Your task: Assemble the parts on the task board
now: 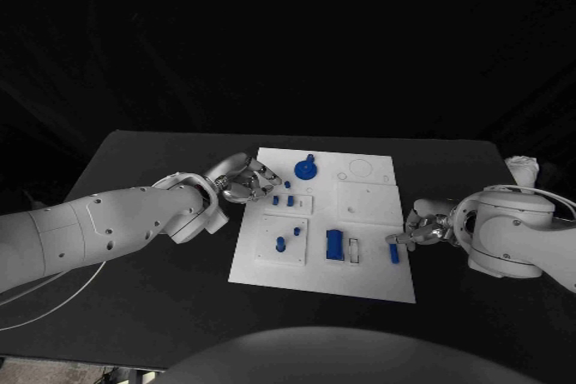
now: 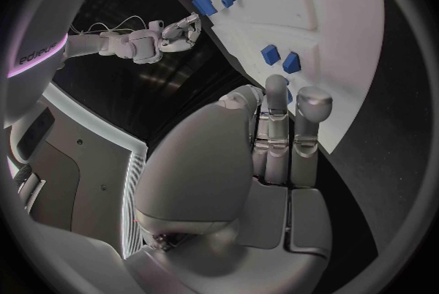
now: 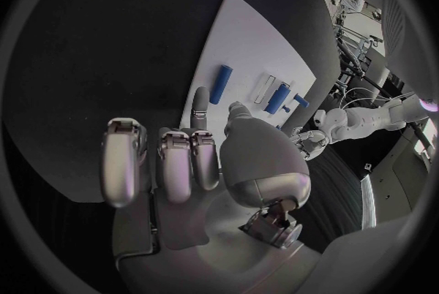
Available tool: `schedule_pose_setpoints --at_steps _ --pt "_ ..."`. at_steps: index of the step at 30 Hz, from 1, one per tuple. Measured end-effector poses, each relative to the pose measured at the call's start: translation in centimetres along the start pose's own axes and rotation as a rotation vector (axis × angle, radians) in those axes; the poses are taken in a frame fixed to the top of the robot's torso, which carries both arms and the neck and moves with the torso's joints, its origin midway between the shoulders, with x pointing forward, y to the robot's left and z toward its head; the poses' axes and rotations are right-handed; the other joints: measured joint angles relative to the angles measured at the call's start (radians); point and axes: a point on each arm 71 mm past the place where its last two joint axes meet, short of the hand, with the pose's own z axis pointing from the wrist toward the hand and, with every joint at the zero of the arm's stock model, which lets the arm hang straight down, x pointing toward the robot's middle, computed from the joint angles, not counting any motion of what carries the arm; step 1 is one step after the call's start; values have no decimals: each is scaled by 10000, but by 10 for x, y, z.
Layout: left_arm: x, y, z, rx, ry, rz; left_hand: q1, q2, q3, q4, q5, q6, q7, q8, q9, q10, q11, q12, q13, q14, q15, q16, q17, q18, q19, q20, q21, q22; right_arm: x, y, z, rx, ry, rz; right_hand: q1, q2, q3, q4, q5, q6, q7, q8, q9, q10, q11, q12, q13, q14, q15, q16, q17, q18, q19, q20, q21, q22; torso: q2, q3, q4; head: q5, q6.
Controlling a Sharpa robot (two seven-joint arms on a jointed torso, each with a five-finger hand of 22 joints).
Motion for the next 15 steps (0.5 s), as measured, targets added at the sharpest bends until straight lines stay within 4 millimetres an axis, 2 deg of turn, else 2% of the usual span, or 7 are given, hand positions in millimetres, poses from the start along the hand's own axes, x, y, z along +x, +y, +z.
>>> schedule_pose_setpoints --at_steps 7,11,13,14,15 --pt "0 0 0 11 2 -5 0 0 0 0 0 0 0 0 -1 0 0 0 0 0 0 0 0 -1 0 0 0 0 2 4 4 -4 222 18 157 -20 -30 -30 -40 -51 51 -276 39 0 1 0 -1 0 0 0 -1 0 0 1 -225 -1 2 0 5 -12 0" --pt "0 0 0 15 2 -7 0 0 0 0 0 0 0 0 -1 0 0 0 0 0 0 0 0 -1 0 0 0 0 5 5 6 -9 342 22 472 15 56 -168 -48 -51 51 -487 83 0 1 0 -1 0 1 0 -2 0 0 1 -459 -1 0 1 5 -4 0" --pt "0 0 0 15 -1 -6 0 0 0 0 27 0 0 0 -1 0 0 0 0 0 0 0 1 0 0 0 0 0 6 6 8 -3 397 25 677 47 170 -282 -222 -51 52 -664 100 3 4 0 -1 0 1 0 -2 0 0 1 -585 -1 -2 1 5 -3 0" --pt "0 0 0 15 -3 -6 0 0 0 0 39 0 0 0 -1 0 0 0 0 0 0 0 1 0 0 0 0 0 7 6 8 7 434 29 712 64 225 -337 -234 -51 52 -749 100 24 25 0 -1 0 1 0 -2 21 -1 1 -629 -1 -4 1 5 -3 0" --pt "0 0 0 15 -5 -6 0 0 0 0 39 0 0 0 -1 0 0 0 0 0 0 0 1 -1 0 0 0 0 8 6 9 15 462 30 830 67 281 -393 -224 -64 65 -839 100 36 37 0 -1 -3 3 0 -2 127 0 1 -679 -2 -5 1 5 -3 0"
